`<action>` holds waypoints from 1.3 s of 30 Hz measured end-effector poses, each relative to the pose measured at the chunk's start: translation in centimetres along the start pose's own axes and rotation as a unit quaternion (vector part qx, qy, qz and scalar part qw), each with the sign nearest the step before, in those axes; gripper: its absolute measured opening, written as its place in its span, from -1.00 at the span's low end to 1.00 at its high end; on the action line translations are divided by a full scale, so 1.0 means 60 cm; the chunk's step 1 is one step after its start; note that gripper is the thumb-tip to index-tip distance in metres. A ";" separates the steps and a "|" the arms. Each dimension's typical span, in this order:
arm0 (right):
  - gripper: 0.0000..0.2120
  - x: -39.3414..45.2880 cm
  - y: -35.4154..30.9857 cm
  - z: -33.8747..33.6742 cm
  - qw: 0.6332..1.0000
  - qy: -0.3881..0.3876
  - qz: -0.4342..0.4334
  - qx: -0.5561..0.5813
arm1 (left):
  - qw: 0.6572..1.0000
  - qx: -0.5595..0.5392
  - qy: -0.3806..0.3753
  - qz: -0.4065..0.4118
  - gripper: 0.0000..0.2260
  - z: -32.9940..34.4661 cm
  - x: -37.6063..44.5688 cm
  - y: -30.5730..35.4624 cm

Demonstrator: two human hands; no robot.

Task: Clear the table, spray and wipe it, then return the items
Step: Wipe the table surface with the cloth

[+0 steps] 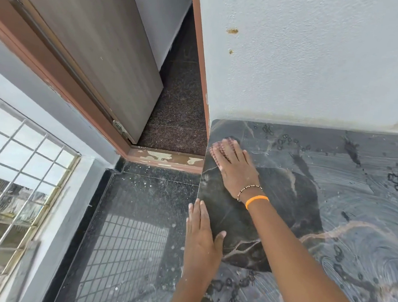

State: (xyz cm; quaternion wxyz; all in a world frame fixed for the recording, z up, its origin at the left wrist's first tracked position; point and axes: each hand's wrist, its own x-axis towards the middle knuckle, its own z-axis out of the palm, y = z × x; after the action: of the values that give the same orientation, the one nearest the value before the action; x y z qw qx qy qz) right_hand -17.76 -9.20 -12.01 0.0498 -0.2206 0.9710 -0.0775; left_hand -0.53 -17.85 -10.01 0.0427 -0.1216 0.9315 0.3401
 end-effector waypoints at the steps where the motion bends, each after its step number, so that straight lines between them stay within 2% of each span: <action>1: -0.45 0.000 0.030 -0.004 0.999 0.010 0.036 0.005 | 1.000 0.008 -0.003 0.002 -0.28 0.000 0.008 0.001; 4: -0.46 -0.036 0.108 -0.016 0.986 0.036 0.159 0.024 | 1.000 0.011 -0.017 -0.002 -0.26 0.002 0.024 0.004; 6: -0.46 -0.080 0.121 -0.021 0.968 0.058 0.241 0.040 | 1.000 0.014 -0.025 -0.009 -0.25 0.005 0.027 0.004; 8: -0.45 -0.125 0.096 -0.016 0.942 0.078 0.322 0.053 | 0.999 0.023 -0.025 -0.016 -0.23 0.009 0.027 0.005; 10: -0.41 -0.156 0.047 -0.007 0.934 0.069 0.346 0.053 | 0.999 0.014 -0.023 -0.024 -0.21 0.012 0.028 0.005; 12: -0.39 -0.160 -0.003 0.003 0.958 0.061 0.277 0.043 | 0.999 -0.002 -0.019 -0.028 -0.18 0.013 0.028 0.003; 15: -0.41 -0.106 -0.050 0.009 0.995 0.046 0.078 0.041 | 0.999 -0.008 -0.024 -0.023 -0.18 0.014 0.029 -0.001; 17: -0.42 -0.040 -0.062 0.008 0.999 0.019 -0.015 0.040 | 0.999 0.007 -0.021 -0.024 -0.18 0.017 0.034 -0.001; 18: -0.42 -0.006 -0.061 0.006 0.999 0.012 -0.031 0.033 | 0.999 0.022 -0.017 -0.024 -0.18 0.018 0.038 0.001; 24: -0.46 0.108 0.035 -0.028 0.998 0.014 0.045 0.030 | 0.994 0.091 -0.051 -0.007 -0.06 0.022 0.066 0.032; 28: -0.45 0.055 0.109 -0.037 0.976 0.048 0.206 0.044 | 0.985 0.148 -0.084 -0.032 0.05 0.023 0.068 0.039; 31: -0.42 -0.004 0.094 -0.028 0.954 0.068 0.288 0.048 | 0.982 0.162 -0.093 -0.039 0.06 0.023 0.068 0.039; 33: -0.39 -0.021 0.062 -0.018 0.963 0.065 0.260 0.037 | 0.980 0.168 -0.096 -0.040 0.06 0.024 0.071 0.037; 36: -0.39 0.009 0.019 -0.010 0.991 0.046 0.121 0.032 | 0.980 0.166 -0.099 -0.044 0.06 0.026 0.073 0.037; 39: -0.43 0.081 -0.012 -0.010 0.999 0.032 -0.002 0.032 | 0.980 0.157 -0.109 -0.050 0.06 0.024 0.075 0.038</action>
State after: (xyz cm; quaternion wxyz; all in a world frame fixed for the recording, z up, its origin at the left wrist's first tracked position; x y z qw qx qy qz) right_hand -21.90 -11.88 -11.60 0.0253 -0.2184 0.9687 -0.1153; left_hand -5.47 -16.11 -10.40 0.1793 -0.1219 0.9559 0.1982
